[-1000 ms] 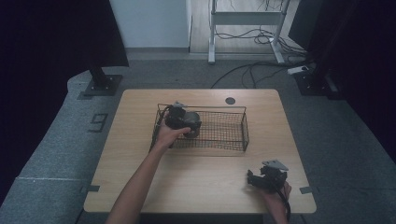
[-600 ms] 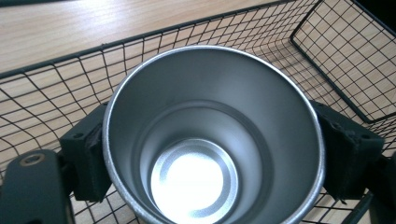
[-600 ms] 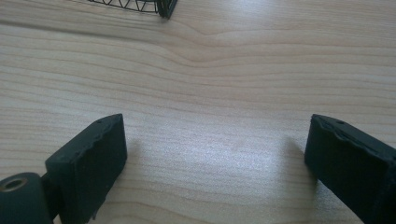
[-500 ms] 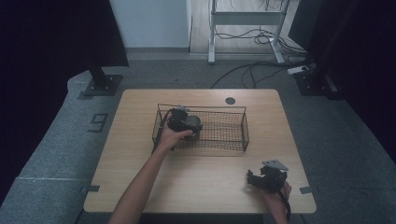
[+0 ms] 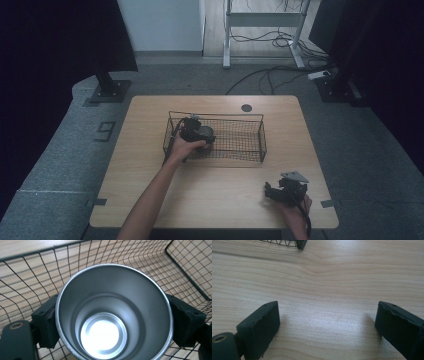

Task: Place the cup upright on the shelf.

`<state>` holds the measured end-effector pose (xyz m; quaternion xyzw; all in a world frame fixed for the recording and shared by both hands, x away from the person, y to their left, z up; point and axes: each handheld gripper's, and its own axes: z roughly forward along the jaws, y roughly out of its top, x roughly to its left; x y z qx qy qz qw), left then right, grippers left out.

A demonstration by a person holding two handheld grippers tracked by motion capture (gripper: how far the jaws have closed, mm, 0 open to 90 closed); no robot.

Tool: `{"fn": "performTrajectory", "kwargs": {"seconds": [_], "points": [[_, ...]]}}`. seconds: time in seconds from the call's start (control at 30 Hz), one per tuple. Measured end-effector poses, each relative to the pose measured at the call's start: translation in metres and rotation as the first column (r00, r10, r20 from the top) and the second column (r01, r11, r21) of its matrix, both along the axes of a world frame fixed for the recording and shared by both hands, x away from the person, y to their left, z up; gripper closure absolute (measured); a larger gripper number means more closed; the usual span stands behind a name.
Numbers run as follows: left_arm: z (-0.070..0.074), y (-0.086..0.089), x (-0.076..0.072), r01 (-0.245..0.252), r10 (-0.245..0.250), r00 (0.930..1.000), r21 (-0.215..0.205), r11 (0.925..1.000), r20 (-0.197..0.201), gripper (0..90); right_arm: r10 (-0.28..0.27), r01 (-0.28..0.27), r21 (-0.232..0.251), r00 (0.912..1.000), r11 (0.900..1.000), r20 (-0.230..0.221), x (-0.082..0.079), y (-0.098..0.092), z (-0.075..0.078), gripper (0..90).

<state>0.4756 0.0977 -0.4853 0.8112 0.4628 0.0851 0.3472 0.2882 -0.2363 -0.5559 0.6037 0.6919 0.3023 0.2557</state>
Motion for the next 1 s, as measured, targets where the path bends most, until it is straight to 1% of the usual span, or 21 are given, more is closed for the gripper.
{"fn": "performTrajectory", "kwargs": {"seconds": [0.03, 0.1, 0.2, 0.3, 0.4, 0.47, 0.57, 0.6, 0.67, 0.73, 0.87, 1.0], "points": [[-0.001, 0.0, 0.0, 0.002, -0.002, 1.0, 0.002, 1.0, -0.007, 13.8, 0.0, 0.0, -0.001, 1.0, 1.0, -0.001, 0.0, 0.0, 0.0, 5.9], [0.0, -0.001, -0.001, -0.002, 0.002, 1.0, 0.002, 1.0, -0.004, 13.7, 0.0, 0.0, -0.001, 1.0, 1.0, -0.001, 0.0, 0.0, 0.0, 5.9], [0.0, -0.002, -0.002, 0.001, 0.0, 0.9999, 0.016, 0.9999, -0.011, 13.1, 0.0, 0.0, -0.002, 1.0, 1.0, -0.001, 0.0, 0.0, 0.0, 6.0], [-0.001, -0.001, -0.001, -0.005, 0.005, 0.9995, 0.01, 0.9999, -0.03, 11.9, 0.0, 0.0, -0.003, 1.0, 1.0, 0.0, 0.0, 0.0, 0.0, 6.2], [-0.001, 0.0, -0.001, -0.011, 0.011, 0.9995, 0.007, 0.9999, -0.03, 11.4, 0.001, -0.001, -0.003, 1.0, 1.0, 0.0, 0.0, 0.0, 0.0, 6.3], [0.001, 0.001, -0.002, -0.004, 0.004, 0.9994, 0.0, 1.0, -0.036, 11.4, 0.001, -0.001, -0.002, 1.0, 1.0, 0.0, 0.0, 0.0, 0.0, 6.3], [0.004, 0.003, -0.003, -0.006, 0.005, 0.9999, -0.018, 0.9998, -0.013, 9.6, 0.001, -0.001, -0.002, 1.0, 1.0, 0.0, 0.0, 0.0, 0.0, 6.4], [0.005, 0.004, -0.004, -0.004, 0.004, 1.0, -0.03, 0.9996, -0.006, 9.2, 0.002, -0.002, -0.002, 1.0, 1.0, 0.0, 0.0, 0.0, 0.0, 6.4], [0.008, 0.006, -0.005, 0.011, -0.011, 0.9999, -0.054, 0.9985, -0.001, 8.5, 0.002, -0.002, -0.001, 1.0, 1.0, 0.0, 0.0, 0.0, 0.0, 6.4], [0.012, 0.008, -0.006, 0.022, -0.021, 0.9997, -0.07, 0.9973, 0.013, 6.9, 0.002, -0.002, -0.001, 1.0, 1.0, 0.0, 0.0, 0.0, 0.0, 6.4], [0.021, 0.015, -0.009, 0.019, -0.015, 0.9991, -0.103, 0.9945, 0.039, 6.2, 0.002, -0.002, -0.001, 1.0, 1.0, 0.0, 0.0, 0.0, 0.0, 6.4], [0.03, 0.021, -0.015, 0.016, -0.008, 0.9978, -0.12, 0.9927, 0.065, 6.3, 0.002, -0.002, -0.001, 1.0, 1.0, 0.0, 0.0, 0.0, 0.0, 6.4]]}}
